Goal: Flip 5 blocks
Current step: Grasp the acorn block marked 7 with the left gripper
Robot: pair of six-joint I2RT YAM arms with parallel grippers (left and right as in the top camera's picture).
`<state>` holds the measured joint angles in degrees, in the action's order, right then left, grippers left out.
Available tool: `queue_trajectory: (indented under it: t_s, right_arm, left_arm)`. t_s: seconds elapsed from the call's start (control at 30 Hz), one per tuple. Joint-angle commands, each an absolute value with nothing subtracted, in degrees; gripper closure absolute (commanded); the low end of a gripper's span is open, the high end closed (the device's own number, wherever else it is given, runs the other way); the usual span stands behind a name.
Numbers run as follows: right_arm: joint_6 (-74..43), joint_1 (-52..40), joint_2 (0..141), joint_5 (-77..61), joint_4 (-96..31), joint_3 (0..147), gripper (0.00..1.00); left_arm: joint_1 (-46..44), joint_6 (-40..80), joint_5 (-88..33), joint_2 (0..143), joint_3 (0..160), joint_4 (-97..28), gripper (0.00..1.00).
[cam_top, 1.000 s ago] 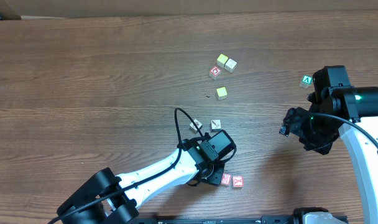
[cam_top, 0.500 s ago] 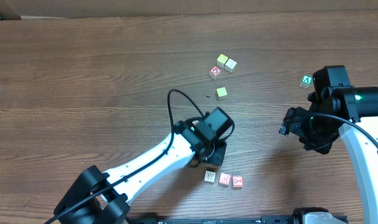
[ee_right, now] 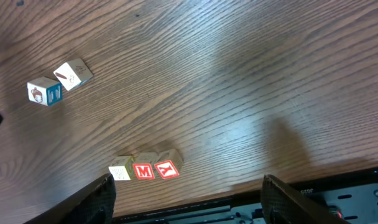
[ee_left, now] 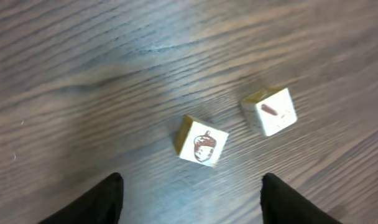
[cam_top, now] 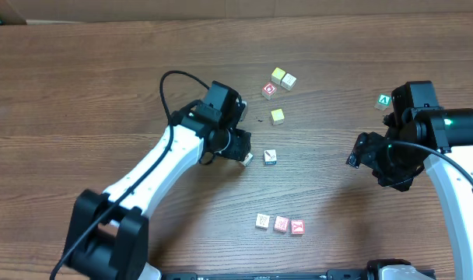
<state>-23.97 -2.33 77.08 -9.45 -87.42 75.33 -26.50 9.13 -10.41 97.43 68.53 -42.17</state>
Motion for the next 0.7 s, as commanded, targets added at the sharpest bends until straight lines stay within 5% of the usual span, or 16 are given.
queue_trajectory:
  t_s: [0.0,0.17,0.43,0.67]
  right_arm:
    - [-23.9,-2.2,75.9,-10.4,-86.9,77.0,0.24]
    - [-24.0,-2.2,75.9,-10.4,-86.6,77.0,0.24]
    - [-24.0,-2.2,75.9,-10.5,-85.8,77.0,0.22]
    - [-24.0,-2.2,75.9,-10.9,-85.8,77.0,0.22]
  left_arm:
    - [-26.5,-4.7,-13.6,102.0,70.3,-42.7,0.36]
    - [-27.0,-9.5,-16.6,108.0,72.1,-44.4,0.49]
    - [-27.0,-11.0,-17.7,109.6,72.2,-43.7,0.44]
    - [-27.1,-10.7,-18.1,110.1,72.2,-41.9,0.53]
